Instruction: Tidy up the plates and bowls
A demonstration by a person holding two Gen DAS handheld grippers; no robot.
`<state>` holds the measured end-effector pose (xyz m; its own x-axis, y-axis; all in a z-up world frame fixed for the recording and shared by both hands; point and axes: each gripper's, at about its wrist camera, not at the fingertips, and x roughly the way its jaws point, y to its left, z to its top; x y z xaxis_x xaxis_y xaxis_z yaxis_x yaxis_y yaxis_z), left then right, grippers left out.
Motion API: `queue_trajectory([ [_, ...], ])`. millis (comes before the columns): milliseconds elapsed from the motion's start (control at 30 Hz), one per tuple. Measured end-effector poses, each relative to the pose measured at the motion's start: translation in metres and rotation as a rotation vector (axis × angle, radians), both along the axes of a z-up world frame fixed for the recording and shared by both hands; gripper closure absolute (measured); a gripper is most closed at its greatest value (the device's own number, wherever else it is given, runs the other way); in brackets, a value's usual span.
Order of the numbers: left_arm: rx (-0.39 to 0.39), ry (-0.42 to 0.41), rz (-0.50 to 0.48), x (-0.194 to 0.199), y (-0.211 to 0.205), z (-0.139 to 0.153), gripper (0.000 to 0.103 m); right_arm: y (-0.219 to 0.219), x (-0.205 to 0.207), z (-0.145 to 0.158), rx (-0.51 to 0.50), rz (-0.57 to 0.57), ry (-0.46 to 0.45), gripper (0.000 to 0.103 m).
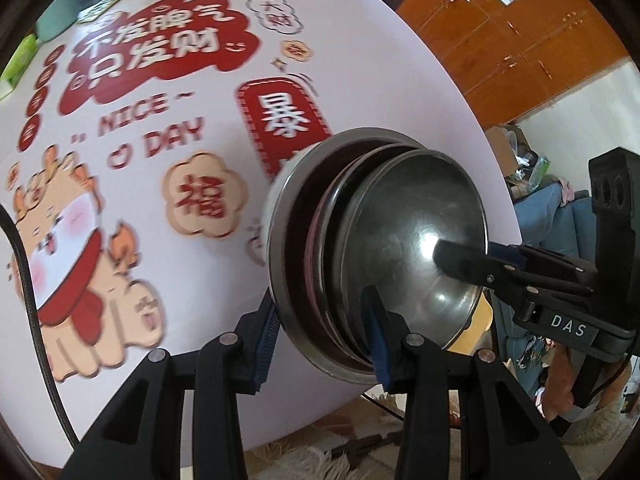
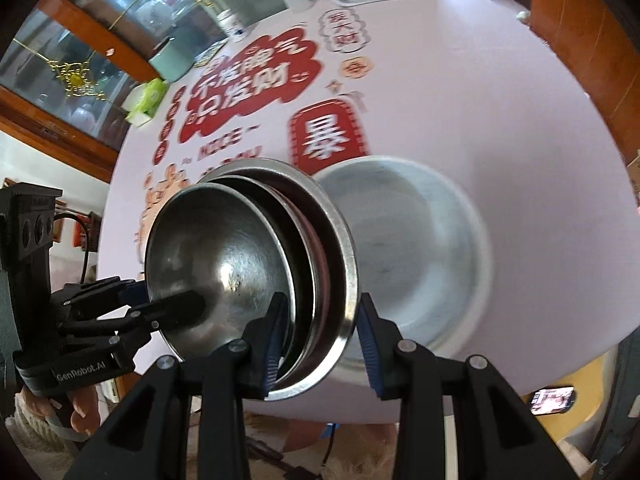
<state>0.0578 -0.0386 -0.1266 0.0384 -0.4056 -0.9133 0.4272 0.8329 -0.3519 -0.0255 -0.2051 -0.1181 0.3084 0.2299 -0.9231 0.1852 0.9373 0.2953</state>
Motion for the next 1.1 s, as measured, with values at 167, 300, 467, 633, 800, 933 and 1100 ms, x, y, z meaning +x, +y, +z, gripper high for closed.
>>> queue_trajectory([
  [167, 0.015, 0.016, 0.004, 0.001, -0.035, -0.020, 0.064, -0.030, 0.007, -0.018, -0.037, 0.009, 0.037, 0.068],
  [300, 0.040, 0.036, 0.013, 0.003, -0.052, -0.037, 0.064, -0.043, 0.014, -0.033, -0.041, 0.022, 0.065, 0.068],
  [467, 0.053, 0.055, 0.042, 0.005, -0.058, -0.050, 0.064, -0.051, 0.022, -0.046, -0.034, 0.035, 0.088, 0.068],
  [633, 0.056, 0.061, 0.062, 0.008, -0.056, -0.056, 0.064, -0.053, 0.024, -0.053, -0.022, 0.039, 0.095, 0.068],
  [800, 0.058, 0.062, 0.067, 0.008, -0.057, -0.058, 0.064, -0.057, 0.025, -0.055, -0.012, 0.028, 0.099, 0.068],
  [933, 0.063, 0.065, 0.062, 0.008, -0.061, -0.061, 0.062, -0.055, 0.027, -0.054, -0.026, 0.037, 0.087, 0.068],
  [1100, 0.064, 0.021, 0.050, 0.005, -0.064, -0.053, 0.052, -0.054, 0.025, -0.046, -0.052, 0.028, 0.052, 0.068],
])
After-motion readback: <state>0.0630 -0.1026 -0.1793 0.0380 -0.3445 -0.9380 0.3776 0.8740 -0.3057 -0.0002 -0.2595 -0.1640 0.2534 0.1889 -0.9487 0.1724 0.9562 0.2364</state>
